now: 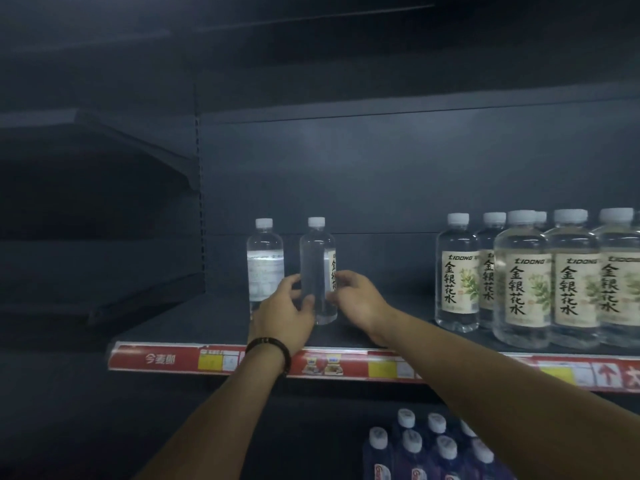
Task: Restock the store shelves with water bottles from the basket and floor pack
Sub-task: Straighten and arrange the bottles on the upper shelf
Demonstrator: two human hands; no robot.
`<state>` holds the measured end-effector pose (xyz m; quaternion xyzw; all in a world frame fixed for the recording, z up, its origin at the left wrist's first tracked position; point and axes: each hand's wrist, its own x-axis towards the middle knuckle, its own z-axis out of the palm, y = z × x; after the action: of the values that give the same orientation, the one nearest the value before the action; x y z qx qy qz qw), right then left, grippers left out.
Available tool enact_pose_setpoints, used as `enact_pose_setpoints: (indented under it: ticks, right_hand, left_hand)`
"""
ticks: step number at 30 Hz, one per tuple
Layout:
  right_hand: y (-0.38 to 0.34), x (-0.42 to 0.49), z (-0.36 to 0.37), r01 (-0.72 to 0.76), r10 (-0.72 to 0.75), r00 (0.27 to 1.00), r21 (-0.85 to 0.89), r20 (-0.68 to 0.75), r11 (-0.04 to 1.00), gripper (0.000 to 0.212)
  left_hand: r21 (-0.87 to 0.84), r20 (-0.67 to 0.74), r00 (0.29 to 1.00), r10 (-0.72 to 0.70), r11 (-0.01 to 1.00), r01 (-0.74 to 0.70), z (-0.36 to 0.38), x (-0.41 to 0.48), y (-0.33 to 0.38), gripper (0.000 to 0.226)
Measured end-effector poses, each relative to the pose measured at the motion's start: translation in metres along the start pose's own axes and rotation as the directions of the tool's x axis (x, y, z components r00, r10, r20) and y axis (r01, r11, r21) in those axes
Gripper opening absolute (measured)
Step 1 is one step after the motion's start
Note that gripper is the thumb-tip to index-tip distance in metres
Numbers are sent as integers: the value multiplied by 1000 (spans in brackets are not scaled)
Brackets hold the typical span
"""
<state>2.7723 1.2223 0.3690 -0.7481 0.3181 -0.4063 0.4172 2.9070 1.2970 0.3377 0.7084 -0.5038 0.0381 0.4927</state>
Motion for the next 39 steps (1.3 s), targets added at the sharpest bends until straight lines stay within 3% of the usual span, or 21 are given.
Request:
enact_pose_setpoints:
  ticks: [5,7,10,13,17,20,23,26,33,39]
  right_hand:
    - [-3,-33,-18,80,-80,997,-176,10,981,36]
    - [0,-46,-24,163,-156,987,-308,48,937,35]
    - [10,-65,-37,285,-268,957,-550,112,785,44]
    - [17,-90,-53,344,-316,934,-659,167,669,70]
    - [22,-119,-78,333,-296,932,-823,212,460,86]
    - [27,-136,-102,316,-261,938,-875,230,368,90]
    - [29,-150,-124,287,-238,949,-877,206,386,86]
    - [31,-158,-138,240,-227,961,-881,157,407,89]
    - [45,-169,-169,224,-149,972,-913,183,341,87]
    - [52,-174,-169,223,-146,973,-901,181,372,90]
  left_hand:
    - [-102,208,978,-20,994,42,-3,7,14,34]
    - [-159,281,960,-25,985,72,0,10,19,47]
    - [-172,322,946,-26,981,86,6,10,27,71]
    - [-250,386,922,-11,961,116,7,-5,49,61]
    - [-427,514,857,37,878,218,16,-21,76,35]
    - [-394,521,849,89,907,148,28,-29,91,43]
    - [-302,486,859,162,953,-8,38,-39,110,34]
    - [-254,476,853,215,962,-101,50,-49,129,50]
    - [-227,452,854,259,959,-171,77,-61,160,50]
    - [-201,511,826,238,967,-154,89,-57,170,47]
